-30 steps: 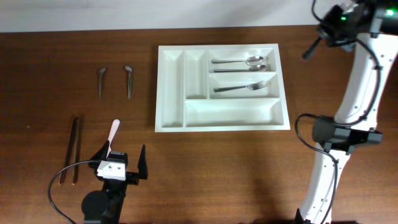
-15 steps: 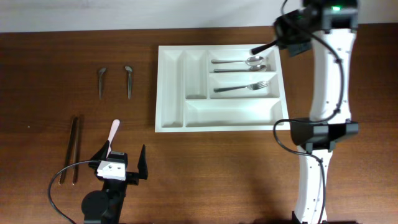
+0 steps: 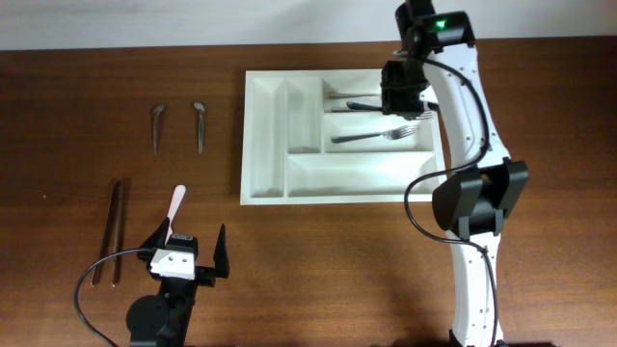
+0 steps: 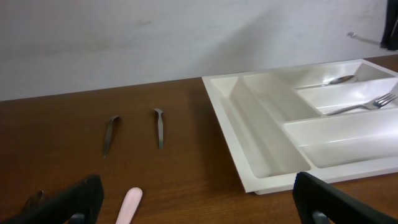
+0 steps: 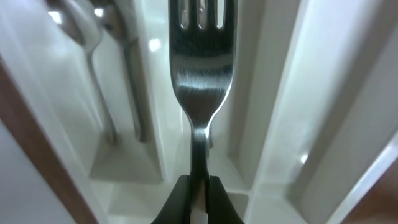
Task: Pack container
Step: 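Carry the fork left into the tray's middle-right compartment and lower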
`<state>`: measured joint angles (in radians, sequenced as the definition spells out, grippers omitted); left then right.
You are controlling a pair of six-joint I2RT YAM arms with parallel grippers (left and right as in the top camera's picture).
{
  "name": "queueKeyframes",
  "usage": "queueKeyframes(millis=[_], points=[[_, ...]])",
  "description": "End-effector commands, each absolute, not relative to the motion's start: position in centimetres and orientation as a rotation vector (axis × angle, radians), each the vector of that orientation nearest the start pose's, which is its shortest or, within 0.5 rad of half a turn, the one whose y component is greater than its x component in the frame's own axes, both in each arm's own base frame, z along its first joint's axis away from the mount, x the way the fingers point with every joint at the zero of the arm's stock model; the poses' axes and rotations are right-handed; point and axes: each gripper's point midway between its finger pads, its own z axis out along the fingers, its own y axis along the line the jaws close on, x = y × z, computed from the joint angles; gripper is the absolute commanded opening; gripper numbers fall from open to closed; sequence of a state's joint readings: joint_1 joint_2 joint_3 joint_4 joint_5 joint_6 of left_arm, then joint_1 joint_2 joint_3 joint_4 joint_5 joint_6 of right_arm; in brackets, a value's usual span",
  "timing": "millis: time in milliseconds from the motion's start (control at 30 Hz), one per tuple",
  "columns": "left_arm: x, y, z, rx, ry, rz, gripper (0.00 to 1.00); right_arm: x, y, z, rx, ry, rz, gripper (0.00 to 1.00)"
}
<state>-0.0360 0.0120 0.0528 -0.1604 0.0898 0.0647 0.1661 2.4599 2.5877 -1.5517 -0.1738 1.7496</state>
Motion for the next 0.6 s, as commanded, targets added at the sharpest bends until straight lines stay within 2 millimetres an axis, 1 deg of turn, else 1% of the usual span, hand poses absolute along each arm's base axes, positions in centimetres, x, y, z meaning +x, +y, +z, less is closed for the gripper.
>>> queueKeyframes(millis=[0, 133, 233, 300, 367, 467, 500, 567], points=[[24.1, -2.1, 15.6, 0.154, 1.68, -0.031, 0.99, 48.1, 12.0, 12.1, 2.265, 2.216, 0.299, 0.05], [24.1, -2.1, 15.6, 0.154, 1.68, -0.031, 0.99, 48.3, 12.5, 10.6, 2.242, 2.221, 0.274, 0.05], [24.1, -2.1, 15.6, 0.154, 1.68, -0.031, 0.99, 48.4, 12.6, 9.8, 2.239, 2.225, 0.272, 0.05], [24.1, -2.1, 15.6, 0.154, 1.68, -0.031, 0.99, 48.5, 12.6, 9.4, 2.24, 2.224, 0.268, 0.09], [24.1, -2.1, 15.6, 0.154, 1.68, -0.031, 0.99, 48.9, 12.6, 9.1, 2.23, 2.216, 0.281, 0.15], [24.1, -2.1, 15.6, 0.154, 1.68, -0.031, 0.99, 49.8, 12.5, 9.0, 2.208, 2.192, 0.305, 0.16], [24.1, -2.1, 15.6, 0.154, 1.68, -0.031, 0.99, 50.1, 12.5, 9.1, 2.198, 2.184, 0.321, 0.18], [24.1, -2.1, 15.6, 0.154, 1.68, -0.031, 0.99, 50.9, 12.6, 9.3, 2.18, 2.17, 0.363, 0.29]])
